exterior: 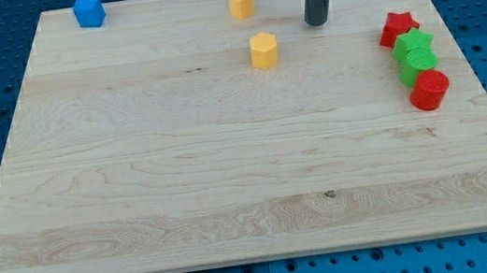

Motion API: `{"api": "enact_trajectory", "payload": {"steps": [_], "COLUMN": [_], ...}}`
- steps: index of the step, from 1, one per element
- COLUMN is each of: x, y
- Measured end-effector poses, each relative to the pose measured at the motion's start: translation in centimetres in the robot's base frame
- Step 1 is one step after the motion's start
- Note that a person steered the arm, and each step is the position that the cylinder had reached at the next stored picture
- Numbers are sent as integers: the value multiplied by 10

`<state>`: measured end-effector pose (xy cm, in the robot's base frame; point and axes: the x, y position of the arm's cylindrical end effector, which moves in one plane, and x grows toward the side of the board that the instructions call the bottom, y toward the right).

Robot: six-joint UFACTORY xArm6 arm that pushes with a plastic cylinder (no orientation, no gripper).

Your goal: Push the yellow hexagon to the center

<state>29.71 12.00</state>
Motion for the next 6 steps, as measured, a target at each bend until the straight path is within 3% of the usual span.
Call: {"api": "enact_trajectory", "payload": {"steps": [3, 6], "x": [30, 63], "y": [-71, -92]}}
